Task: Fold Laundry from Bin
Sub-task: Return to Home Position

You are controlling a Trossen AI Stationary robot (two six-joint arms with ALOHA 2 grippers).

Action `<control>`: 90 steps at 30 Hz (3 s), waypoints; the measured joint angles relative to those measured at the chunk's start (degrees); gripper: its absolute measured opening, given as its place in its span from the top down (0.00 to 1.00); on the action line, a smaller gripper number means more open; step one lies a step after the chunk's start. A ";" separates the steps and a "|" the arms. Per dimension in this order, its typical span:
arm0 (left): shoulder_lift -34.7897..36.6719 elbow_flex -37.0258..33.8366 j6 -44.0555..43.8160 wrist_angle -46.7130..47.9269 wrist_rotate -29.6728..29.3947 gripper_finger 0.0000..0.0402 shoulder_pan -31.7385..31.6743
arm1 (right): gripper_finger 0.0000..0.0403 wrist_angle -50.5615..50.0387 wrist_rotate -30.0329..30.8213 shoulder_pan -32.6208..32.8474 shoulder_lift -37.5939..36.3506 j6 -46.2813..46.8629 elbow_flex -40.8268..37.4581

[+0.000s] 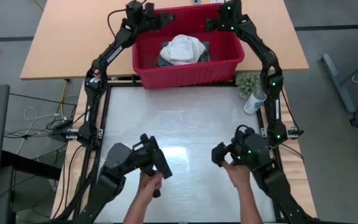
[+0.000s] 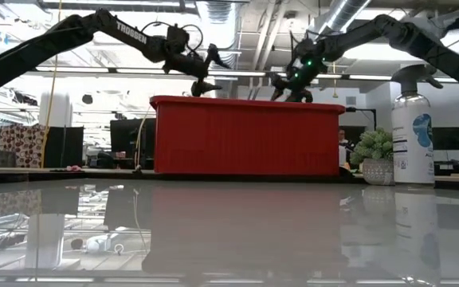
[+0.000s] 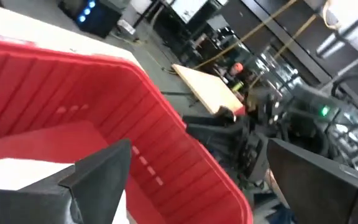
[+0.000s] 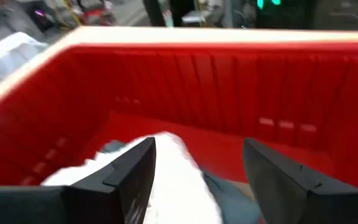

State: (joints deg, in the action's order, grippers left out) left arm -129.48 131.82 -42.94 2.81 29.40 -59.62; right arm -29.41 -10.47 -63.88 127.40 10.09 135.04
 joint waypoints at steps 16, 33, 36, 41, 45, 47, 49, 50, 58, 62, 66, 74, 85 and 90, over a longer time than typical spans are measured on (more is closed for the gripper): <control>6.65 2.52 -11.47 -13.26 22.99 0.10 1.51 | 0.34 0.84 -24.92 -0.04 -14.94 -2.62 -0.09; 16.81 2.48 2.12 -3.01 16.86 0.10 4.84 | 0.34 17.85 2.34 16.12 -22.83 -19.23 -0.19; 16.74 2.43 2.80 -1.55 13.60 0.10 4.82 | 0.34 22.98 9.50 17.13 -19.36 -23.62 -0.27; 16.73 2.41 4.12 -1.84 13.33 0.10 4.66 | 0.36 20.26 11.18 17.35 -19.10 -27.48 -0.61; 16.71 2.41 4.38 -1.62 11.70 0.10 4.22 | 0.40 31.72 10.73 15.46 -18.09 -27.08 0.09; 16.71 2.41 3.10 -1.82 11.73 0.10 4.13 | 0.43 26.44 5.11 14.11 -18.66 -23.57 0.18; 16.90 2.41 0.92 -1.80 13.43 0.10 4.06 | 0.45 17.94 -8.41 12.41 -19.35 -19.31 -0.30; 17.20 2.41 0.24 -1.65 14.97 0.10 4.06 | 0.45 13.98 -15.62 11.92 -19.39 -17.71 -0.52; 27.14 2.51 10.35 0.20 27.45 0.10 7.90 | 0.48 4.86 -49.07 10.65 -32.44 1.43 0.20; 34.70 2.50 22.96 15.59 16.92 0.10 11.60 | 0.48 -4.21 -49.68 8.74 -40.32 -1.06 0.02; 42.17 2.45 34.89 32.46 -5.82 0.10 17.83 | 0.48 -20.35 -48.17 8.27 -48.76 -15.49 -0.44; 54.59 -12.78 39.27 32.46 -10.74 0.10 31.03 | 0.48 -36.92 -31.36 4.48 -66.22 -25.85 -5.61; 80.36 -67.51 34.45 -7.54 -29.29 0.10 42.61 | 0.48 -19.63 -39.31 7.45 -86.75 -17.98 -46.06; 88.98 -83.63 33.33 -17.85 -31.96 0.10 44.89 | 0.48 -3.20 -36.86 7.92 -99.29 -10.98 -69.39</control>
State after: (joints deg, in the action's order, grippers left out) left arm -40.50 48.19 -9.61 -15.04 -2.57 -14.74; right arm -32.61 -47.32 -55.95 28.11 -0.89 65.65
